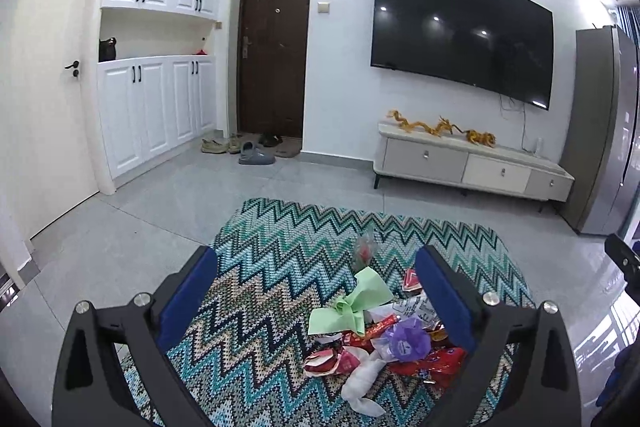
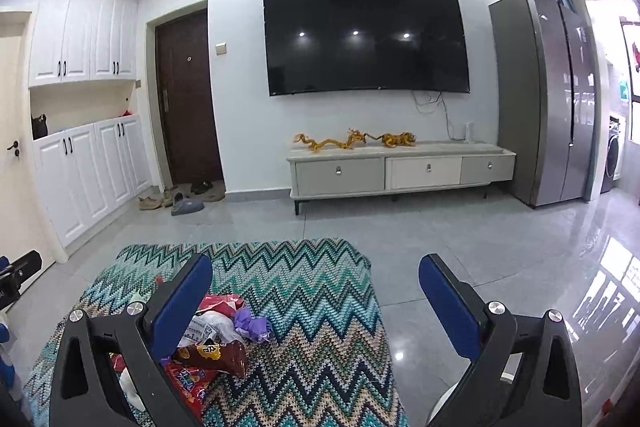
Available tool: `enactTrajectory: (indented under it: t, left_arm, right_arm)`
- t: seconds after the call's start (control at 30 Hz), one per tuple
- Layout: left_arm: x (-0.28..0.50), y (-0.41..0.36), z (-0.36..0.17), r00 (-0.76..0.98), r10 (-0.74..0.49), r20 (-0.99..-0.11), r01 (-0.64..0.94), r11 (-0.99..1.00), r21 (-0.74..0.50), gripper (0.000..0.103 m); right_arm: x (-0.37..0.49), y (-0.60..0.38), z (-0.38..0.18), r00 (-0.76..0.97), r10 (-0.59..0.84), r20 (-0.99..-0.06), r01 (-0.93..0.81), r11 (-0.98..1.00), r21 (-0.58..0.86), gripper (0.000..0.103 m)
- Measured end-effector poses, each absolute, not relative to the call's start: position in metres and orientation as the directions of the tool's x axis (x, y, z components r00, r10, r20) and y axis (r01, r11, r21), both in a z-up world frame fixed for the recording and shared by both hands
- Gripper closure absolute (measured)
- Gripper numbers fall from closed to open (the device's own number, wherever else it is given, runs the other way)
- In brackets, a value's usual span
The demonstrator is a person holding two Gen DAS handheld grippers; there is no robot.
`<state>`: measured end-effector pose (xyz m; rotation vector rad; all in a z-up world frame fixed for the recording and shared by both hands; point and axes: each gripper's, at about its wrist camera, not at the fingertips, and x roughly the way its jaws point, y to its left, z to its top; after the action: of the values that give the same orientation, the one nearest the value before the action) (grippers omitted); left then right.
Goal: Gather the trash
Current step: 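Move both tools toward the trash pile on the rug, then grasp the purple plastic bag with the right tool while the left grasps green paper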
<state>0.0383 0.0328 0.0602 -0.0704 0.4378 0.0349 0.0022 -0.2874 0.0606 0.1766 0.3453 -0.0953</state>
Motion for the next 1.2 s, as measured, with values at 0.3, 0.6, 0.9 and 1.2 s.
enactTrajectory:
  t: [0.3, 0.6, 0.9, 1.2]
  left_arm:
    - [0.064, 0.035, 0.036, 0.880, -0.050, -0.473, 0.019, 0.997, -0.069, 0.003]
    - [0.110, 0.037, 0.003, 0.826, -0.093, -0.557, 0.060, 0.995, -0.078, 0.004]
    - [0.159, 0.028, -0.031, 0.713, -0.235, -0.660, 0.172, 0.972, -0.160, 0.019]
    - [0.180, 0.024, -0.068, 0.618, -0.318, -0.719, 0.209, 0.948, -0.240, 0.039]
  right_arm:
    - [0.034, -0.285, 0.036, 0.909, -0.004, -0.417, 0.074, 0.986, 0.152, 0.000]
    - [0.074, -0.277, -0.003, 0.844, 0.125, -0.521, -0.021, 0.979, 0.202, 0.003]
    - [0.118, -0.283, -0.049, 0.747, 0.282, -0.602, -0.070, 0.934, 0.350, 0.028]
    - [0.148, -0.275, -0.085, 0.668, 0.362, -0.651, -0.096, 0.909, 0.406, 0.039]
